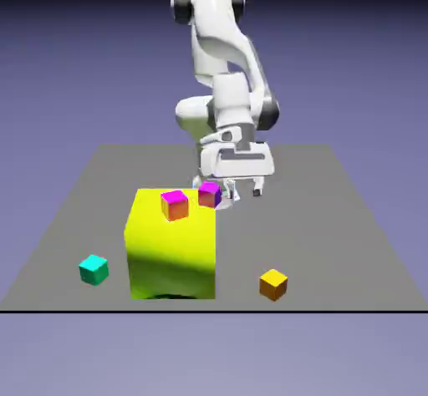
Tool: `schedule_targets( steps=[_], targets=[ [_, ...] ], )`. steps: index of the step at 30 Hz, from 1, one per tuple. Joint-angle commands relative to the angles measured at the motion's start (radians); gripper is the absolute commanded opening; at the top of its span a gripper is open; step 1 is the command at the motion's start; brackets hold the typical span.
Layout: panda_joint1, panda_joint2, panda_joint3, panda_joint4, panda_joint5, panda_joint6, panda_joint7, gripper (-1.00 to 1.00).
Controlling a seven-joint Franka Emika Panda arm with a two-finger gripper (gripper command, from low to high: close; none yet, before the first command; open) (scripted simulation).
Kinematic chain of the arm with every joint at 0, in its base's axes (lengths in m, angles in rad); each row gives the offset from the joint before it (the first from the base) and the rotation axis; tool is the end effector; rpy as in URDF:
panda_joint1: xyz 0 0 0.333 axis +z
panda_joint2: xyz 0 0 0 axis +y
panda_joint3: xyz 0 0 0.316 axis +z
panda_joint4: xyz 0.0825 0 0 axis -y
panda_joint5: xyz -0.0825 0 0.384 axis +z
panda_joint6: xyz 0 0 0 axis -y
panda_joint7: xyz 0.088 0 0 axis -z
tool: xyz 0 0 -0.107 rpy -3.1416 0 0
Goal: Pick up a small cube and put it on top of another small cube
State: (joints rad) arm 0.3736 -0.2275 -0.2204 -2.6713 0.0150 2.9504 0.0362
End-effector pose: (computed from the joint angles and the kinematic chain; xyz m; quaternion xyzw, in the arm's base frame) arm 0.4429 0.0683 0.3649 -0.9673 -0.0464 -0.2440 0.0511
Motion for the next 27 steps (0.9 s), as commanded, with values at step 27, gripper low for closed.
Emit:
schedule_targets(
  steps=[27],
  targets=[
    [0.602,0.571,-0.367,0.231,0.025,-0.144,-1.174,0.0]
  ],
)
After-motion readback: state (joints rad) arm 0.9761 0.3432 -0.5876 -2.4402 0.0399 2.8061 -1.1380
